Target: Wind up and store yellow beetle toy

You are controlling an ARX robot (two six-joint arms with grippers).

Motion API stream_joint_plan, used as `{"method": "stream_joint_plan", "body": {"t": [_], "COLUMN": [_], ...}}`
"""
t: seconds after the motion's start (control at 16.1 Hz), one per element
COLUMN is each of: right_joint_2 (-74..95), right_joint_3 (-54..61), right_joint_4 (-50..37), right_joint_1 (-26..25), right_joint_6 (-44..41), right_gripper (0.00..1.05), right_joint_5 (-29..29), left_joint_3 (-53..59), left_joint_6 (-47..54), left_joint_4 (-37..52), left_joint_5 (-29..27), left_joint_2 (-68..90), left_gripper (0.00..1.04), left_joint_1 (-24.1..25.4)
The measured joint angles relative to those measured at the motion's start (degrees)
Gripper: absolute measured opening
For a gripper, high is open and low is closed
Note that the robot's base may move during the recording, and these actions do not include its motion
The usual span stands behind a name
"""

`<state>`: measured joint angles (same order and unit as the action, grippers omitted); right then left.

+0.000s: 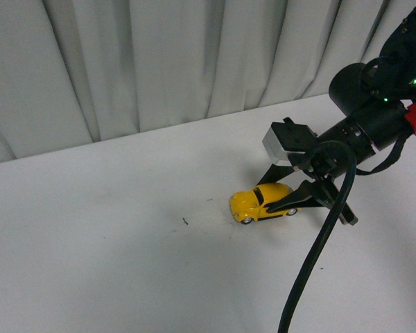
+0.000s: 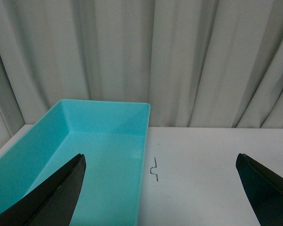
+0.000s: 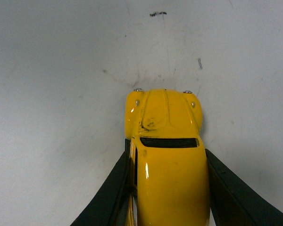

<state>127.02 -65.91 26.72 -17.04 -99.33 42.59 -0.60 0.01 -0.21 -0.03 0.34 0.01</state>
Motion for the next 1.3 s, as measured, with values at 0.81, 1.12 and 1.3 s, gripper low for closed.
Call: {"method": "stream_joint_plan", "body": {"t": [0.81,1.12,1.3], "right_joint_2": [-1.1,-1.1,-1.1], "right_joint_3": [4.4,4.4,4.5], "right_joint_4": [0.9,0.6,0.4], "right_joint_1": [-6.2,-5.8,-5.8], "right_joint_6": [1.3,2.0,2.1], "right_gripper": [0.95,0.98,0.98], "right_joint_5": [-2.1,-2.1,-2.1], "left_joint_3": [0.0,0.0,0.0], "left_joint_6": [0.0,0.0,0.0], "left_joint_4": [0.0,0.0,0.0], "left_joint_5": [0.0,0.0,0.0], "left_joint_2": [0.0,0.0,0.0], "left_gripper": [0.98,0.98,0.98], "left_joint_1": [0.0,0.0,0.0]}}
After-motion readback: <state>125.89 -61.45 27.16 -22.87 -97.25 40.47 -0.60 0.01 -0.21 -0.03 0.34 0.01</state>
